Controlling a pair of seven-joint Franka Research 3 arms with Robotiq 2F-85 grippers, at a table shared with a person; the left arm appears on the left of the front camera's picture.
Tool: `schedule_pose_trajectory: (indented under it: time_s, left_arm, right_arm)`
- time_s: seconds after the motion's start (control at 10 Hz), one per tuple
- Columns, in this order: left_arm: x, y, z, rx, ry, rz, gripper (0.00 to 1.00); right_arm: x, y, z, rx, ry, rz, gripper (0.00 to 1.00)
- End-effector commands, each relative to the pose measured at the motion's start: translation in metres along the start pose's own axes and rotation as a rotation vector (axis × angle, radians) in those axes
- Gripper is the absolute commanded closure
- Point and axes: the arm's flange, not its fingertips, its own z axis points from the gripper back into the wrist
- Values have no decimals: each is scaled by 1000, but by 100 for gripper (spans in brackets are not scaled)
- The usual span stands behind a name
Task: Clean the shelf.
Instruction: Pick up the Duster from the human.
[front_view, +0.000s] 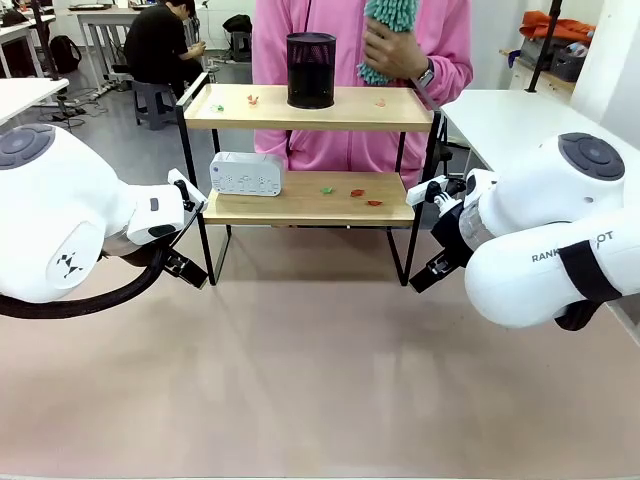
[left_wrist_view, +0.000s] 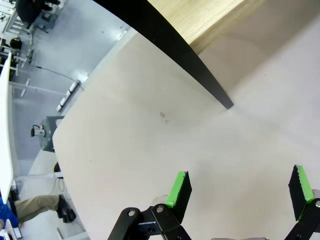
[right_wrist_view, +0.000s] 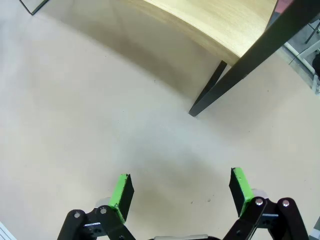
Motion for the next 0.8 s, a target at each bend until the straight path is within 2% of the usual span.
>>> schedule_pose_trajectory:
  time_s: [0.0, 0.1, 0.2, 0.3, 0.4, 0.5, 0.6, 0.7]
  left_arm:
    - [0, 0, 0, 0, 0, -1, 0]
    - [0, 0, 0, 0, 0, 0, 0]
    - [2, -1, 27, -146, 43, -82, 0]
    - [0, 6, 65, -350, 13, -78, 0]
    - [-8, 23, 101, -445, 10, -23, 0]
    - [-24, 53, 139, -519, -69, 100, 0]
    - [-47, 88, 167, -591, -201, 237, 0]
    - [-80, 130, 191, -680, -376, 396, 0]
  right_arm:
    - [0, 0, 0, 0, 0, -1, 0]
    - [0, 0, 0, 0, 0, 0, 0]
    - [3, -7, 27, 92, 108, -55, 0]
    - [4, -25, 73, 204, 129, -253, 0]
    - [-9, -48, 122, 342, 77, -405, 0]
    - [-36, -79, 175, 408, -47, -577, 0]
    - [-73, -109, 214, 560, -222, -701, 0]
    - [-121, -140, 241, 628, -391, -866, 0]
